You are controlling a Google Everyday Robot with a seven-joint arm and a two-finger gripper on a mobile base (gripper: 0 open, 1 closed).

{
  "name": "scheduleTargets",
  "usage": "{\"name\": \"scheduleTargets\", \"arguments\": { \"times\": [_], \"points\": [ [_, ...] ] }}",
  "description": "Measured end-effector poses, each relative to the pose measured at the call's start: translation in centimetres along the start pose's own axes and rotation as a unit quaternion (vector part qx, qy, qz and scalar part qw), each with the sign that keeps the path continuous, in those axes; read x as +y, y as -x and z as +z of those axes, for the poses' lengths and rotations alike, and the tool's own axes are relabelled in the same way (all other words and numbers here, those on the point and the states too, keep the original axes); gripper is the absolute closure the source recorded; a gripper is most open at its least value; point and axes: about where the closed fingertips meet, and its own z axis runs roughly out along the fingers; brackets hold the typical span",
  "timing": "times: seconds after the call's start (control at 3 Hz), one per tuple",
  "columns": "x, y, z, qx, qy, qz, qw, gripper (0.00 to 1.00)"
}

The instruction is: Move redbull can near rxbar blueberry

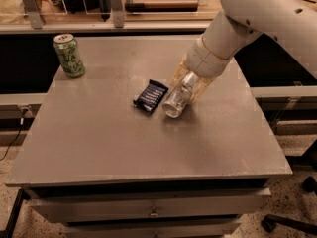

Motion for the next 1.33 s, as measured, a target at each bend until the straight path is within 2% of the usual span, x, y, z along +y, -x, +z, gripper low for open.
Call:
{"name": "scheduleTargets", "arguments": {
  "times": [0.67, 1.0, 1.33],
  "points": [
    [0.0, 0.1, 0.4, -0.003, 0.003, -0.001, 1.0000, 0.08],
    [0.0, 0.2, 0.6, -0.004, 0.003, -0.002, 1.0000, 0.00],
    [-0.2, 0.3, -1.7, 0.018, 0.002, 0.004, 0.9998, 0.00]
  ]
}}
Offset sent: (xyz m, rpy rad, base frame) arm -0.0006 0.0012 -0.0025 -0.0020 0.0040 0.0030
